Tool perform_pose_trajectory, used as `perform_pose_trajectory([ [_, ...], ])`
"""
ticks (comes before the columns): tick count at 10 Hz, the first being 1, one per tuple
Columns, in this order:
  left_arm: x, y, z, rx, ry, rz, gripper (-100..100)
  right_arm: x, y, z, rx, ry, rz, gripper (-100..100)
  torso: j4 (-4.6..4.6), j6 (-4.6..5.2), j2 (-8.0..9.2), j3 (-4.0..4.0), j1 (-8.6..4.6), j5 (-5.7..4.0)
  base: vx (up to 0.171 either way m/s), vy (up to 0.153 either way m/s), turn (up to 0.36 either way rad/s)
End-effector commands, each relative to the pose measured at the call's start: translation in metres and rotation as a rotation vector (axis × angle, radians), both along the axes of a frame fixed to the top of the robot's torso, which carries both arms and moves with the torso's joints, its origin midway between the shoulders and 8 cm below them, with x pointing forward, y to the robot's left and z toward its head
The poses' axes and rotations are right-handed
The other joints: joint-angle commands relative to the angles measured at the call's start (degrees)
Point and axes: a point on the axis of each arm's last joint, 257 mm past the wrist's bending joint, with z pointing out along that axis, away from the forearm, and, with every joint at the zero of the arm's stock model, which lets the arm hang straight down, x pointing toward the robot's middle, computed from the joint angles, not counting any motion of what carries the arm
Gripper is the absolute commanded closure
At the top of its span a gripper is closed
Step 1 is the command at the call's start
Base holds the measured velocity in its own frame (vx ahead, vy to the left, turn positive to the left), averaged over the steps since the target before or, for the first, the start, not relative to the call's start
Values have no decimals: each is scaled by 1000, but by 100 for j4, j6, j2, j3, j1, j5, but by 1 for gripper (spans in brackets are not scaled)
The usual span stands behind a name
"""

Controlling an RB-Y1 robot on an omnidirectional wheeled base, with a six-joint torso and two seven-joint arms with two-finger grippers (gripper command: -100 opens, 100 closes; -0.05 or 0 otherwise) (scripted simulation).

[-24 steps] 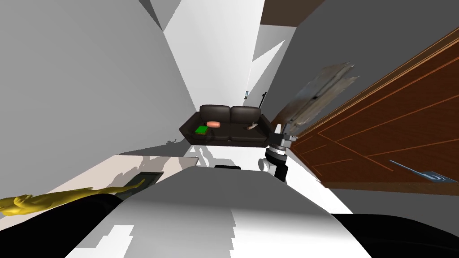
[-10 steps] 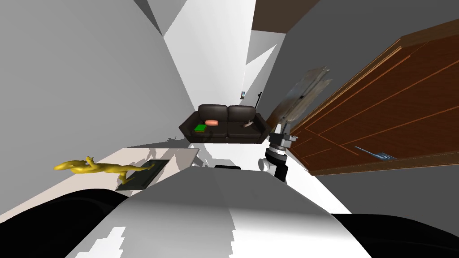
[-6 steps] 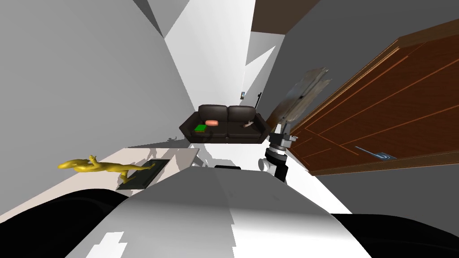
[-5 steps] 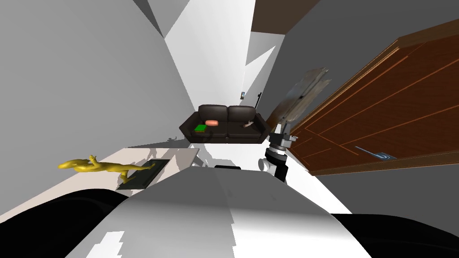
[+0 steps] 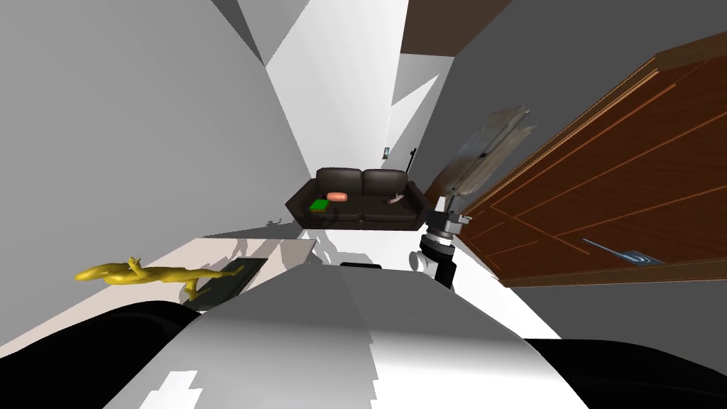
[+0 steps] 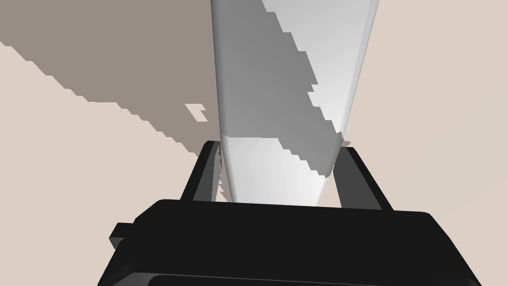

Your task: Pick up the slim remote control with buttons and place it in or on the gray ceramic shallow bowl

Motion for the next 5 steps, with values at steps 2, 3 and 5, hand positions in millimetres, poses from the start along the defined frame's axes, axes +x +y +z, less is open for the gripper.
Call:
perform_pose_trajectory([
  [2,-19,-7,2,1,-2,-23,100,0,0,0,0,0,0,0,3,1,10,6,-5,0,82,34,18],
  [3,-20,-9,3,-4,-10,-15,100,0,0,0,0,0,0,0,2,-2,6,4,-10,-1,83,15,23],
  [5,-34,-14,5,-6,-11,-20,100,0,0,0,0,0,0,0,1,-6,9,5,-18,-2,83,19,27],
])
